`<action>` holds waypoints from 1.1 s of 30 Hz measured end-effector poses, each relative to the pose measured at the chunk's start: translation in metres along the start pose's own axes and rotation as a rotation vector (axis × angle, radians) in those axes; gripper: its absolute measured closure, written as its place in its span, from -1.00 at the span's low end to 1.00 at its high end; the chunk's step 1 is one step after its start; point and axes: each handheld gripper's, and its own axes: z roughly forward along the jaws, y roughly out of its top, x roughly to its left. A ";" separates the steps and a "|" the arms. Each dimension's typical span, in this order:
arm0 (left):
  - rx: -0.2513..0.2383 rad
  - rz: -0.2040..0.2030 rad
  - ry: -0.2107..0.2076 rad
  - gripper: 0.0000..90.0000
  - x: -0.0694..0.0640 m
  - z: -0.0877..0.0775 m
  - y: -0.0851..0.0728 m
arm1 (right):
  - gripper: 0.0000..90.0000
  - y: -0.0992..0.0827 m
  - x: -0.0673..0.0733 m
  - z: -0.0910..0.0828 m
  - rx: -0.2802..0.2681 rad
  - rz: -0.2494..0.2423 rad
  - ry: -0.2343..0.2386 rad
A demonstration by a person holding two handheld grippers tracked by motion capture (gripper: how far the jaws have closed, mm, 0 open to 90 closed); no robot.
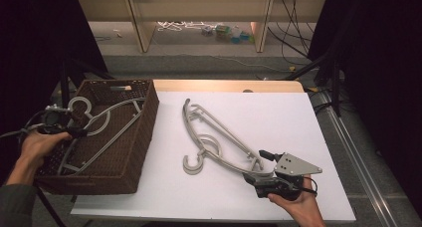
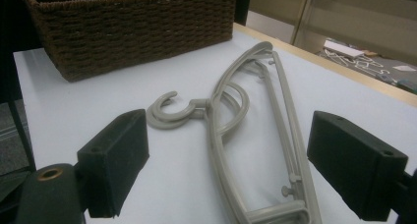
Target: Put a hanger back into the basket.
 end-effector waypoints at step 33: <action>-0.544 -0.014 -0.478 -0.54 -0.207 -0.090 -0.020 | -0.64 -0.004 0.002 0.004 0.018 0.016 0.015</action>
